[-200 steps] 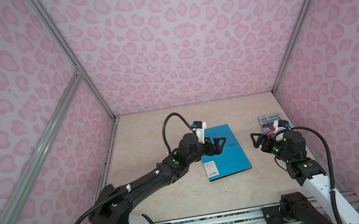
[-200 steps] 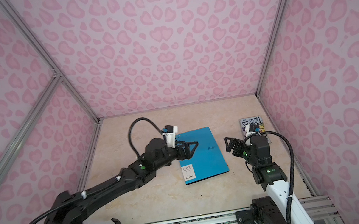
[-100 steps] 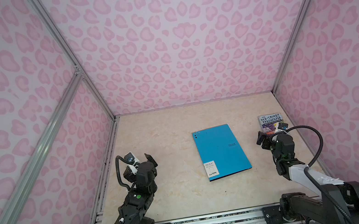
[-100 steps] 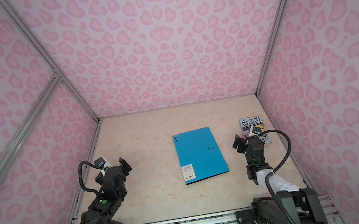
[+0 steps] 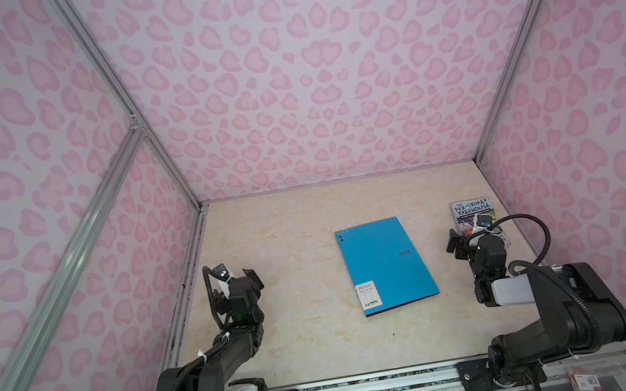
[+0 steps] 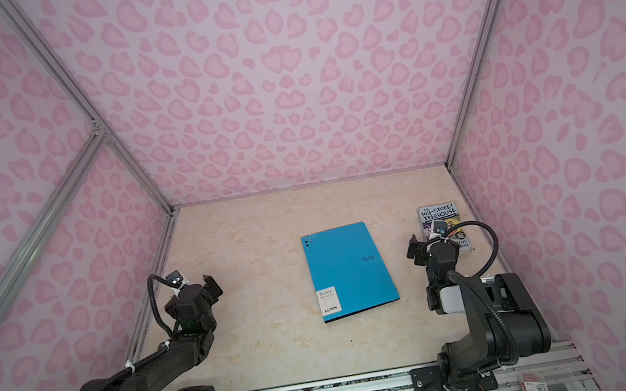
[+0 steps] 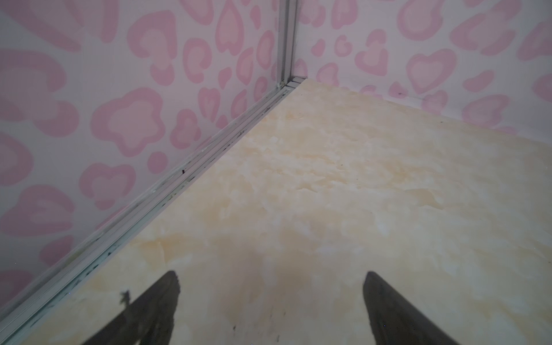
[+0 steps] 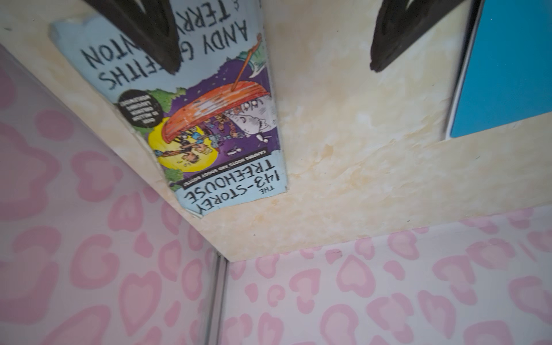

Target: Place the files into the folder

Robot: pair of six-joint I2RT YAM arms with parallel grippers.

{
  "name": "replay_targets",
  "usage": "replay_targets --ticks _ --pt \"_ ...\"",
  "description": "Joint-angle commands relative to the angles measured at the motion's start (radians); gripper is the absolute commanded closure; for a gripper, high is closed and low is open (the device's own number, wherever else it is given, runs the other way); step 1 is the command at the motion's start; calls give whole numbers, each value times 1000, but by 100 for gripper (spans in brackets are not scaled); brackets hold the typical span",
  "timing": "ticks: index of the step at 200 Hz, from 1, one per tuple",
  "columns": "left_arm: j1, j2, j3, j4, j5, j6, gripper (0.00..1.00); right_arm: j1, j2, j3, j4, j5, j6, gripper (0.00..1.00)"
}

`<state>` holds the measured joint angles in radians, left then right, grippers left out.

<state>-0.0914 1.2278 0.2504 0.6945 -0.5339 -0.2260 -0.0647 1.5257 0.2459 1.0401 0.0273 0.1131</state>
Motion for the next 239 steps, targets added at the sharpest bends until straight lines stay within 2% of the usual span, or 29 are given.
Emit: replay_targets --ticks 1,14,22,28,40,46,54,64,73,86,92,100,118,139,161,201,223,239 --pt "2 17 -31 260 110 128 3 -1 57 -46 272 -76 -42 2" --pt "11 50 -78 393 91 130 3 0 19 -36 194 -82 -50 2" --pt "23 122 -102 505 47 110 3 1 25 -26 184 -101 -61 2" --pt "38 161 -103 575 67 106 3 2 41 -18 193 -112 -65 2" --pt "41 128 -63 432 127 116 3 3 45 -3 175 -121 -67 2" --pt "43 156 -65 472 144 123 3 3 33 8 139 -120 -70 2" --pt "60 183 -61 480 224 134 3 3 38 20 121 -131 -74 2" --pt "72 264 -30 535 222 127 3 3 52 31 124 -147 -74 2" --pt "74 229 33 347 256 129 3 3 41 37 89 -154 -82 2" --pt "77 258 57 355 247 127 3 3 53 45 99 -157 -78 2" --pt "78 240 63 305 254 124 3 3 45 53 66 -158 -84 2" --pt "78 261 63 345 248 131 3 9 44 66 42 -153 -92 2" --pt "79 263 78 314 252 131 3 34 39 94 -26 -121 -113 2" --pt "64 248 55 336 235 145 3 37 45 90 -9 -113 -115 2" --pt "58 244 55 332 232 145 3 73 39 68 25 -36 -132 2" --pt "59 251 61 328 236 146 3 54 41 74 21 -78 -116 2" --pt "97 272 109 259 325 131 3 53 42 76 16 -80 -114 2" --pt "102 264 100 267 335 132 3 35 44 81 11 -98 -101 2"
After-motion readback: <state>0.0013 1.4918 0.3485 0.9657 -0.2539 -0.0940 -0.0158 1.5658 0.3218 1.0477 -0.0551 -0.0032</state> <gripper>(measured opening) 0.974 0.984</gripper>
